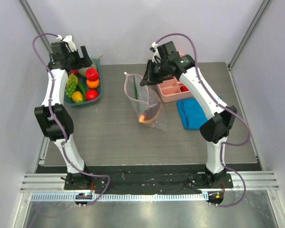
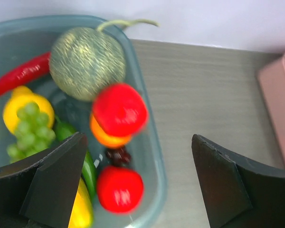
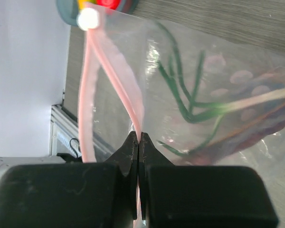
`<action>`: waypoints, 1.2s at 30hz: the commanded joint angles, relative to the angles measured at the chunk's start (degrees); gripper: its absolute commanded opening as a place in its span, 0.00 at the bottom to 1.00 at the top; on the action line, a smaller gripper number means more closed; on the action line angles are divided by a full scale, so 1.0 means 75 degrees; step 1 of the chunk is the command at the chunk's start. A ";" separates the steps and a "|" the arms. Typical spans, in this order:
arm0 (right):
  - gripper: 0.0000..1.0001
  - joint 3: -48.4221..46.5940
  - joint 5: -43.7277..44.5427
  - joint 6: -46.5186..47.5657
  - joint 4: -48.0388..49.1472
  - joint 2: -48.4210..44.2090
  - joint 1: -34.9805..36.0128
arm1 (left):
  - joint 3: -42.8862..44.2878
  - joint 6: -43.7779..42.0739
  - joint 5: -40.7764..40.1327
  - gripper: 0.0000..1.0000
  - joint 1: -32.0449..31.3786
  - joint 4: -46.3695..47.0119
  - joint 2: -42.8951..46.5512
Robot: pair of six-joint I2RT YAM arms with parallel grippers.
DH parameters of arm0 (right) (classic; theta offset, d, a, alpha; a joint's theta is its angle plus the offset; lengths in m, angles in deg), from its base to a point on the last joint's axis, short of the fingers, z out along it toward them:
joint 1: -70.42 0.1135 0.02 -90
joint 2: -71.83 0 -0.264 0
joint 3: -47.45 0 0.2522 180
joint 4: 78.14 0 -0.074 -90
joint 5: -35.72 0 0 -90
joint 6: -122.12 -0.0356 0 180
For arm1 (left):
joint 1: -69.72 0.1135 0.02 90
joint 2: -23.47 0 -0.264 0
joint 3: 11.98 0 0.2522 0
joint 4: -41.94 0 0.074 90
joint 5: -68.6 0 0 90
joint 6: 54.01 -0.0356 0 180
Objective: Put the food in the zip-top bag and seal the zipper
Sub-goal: Adjust the fake fruit in the bin.
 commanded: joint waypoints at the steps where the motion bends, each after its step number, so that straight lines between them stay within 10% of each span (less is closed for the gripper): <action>1: 0.01 -0.0306 0.0141 -0.0113 0.0369 0.0160 0.0026 | 0.1448 -0.0346 -0.0775 0.96 0.0004 0.0874 -0.1396; 20: 0.01 0.0081 -0.0011 0.0051 0.0427 0.0161 -0.0091 | 0.3934 -0.1178 -0.1303 1.00 0.0004 0.1603 -0.4703; 36: 0.01 0.0152 -0.0515 0.0086 0.0427 0.0219 -0.0619 | 0.1417 -0.1355 -0.0086 0.59 0.0589 -0.1176 -0.2080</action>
